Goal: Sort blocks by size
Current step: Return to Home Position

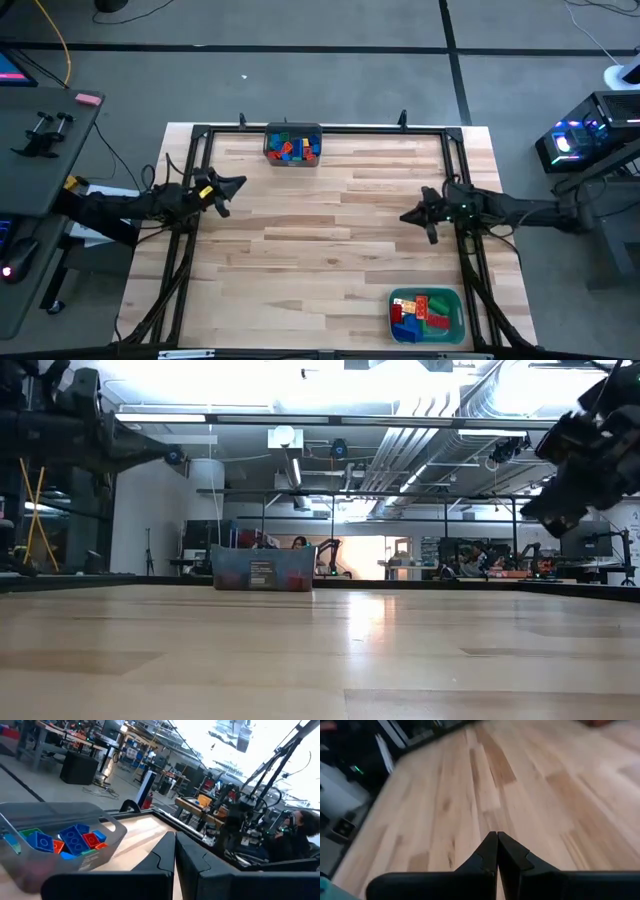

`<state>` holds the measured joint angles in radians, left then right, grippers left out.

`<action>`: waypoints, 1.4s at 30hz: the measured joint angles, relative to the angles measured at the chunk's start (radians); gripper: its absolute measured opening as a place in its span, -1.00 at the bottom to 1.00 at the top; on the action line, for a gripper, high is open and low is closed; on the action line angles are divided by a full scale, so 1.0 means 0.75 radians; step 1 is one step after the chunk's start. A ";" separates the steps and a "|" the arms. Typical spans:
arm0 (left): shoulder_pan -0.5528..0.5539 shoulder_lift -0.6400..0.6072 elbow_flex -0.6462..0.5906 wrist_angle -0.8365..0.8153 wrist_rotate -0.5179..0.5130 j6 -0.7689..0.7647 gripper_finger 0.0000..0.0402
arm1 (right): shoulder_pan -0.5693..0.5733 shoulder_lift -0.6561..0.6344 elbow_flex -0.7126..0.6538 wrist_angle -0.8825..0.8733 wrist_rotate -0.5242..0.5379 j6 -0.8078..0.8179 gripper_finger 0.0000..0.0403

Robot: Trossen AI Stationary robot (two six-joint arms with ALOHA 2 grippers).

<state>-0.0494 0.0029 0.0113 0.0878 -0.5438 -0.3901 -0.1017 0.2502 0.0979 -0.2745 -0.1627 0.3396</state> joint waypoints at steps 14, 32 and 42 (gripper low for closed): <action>-0.076 0.001 0.000 -0.017 0.000 0.000 -1.00 | -0.001 -0.255 0.000 0.001 0.000 0.000 -1.00; -0.076 0.001 0.000 -0.021 0.000 0.000 -1.00 | -0.001 -0.255 0.000 0.001 -0.001 0.000 -1.00; -0.076 0.001 0.000 -0.021 0.000 0.000 -1.00 | -0.001 -0.255 0.001 0.001 -0.001 0.000 -1.00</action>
<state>-0.1062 0.0036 0.0113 0.0719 -0.5434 -0.3897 -0.1024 0.0593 0.0986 -0.2740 -0.1634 0.3397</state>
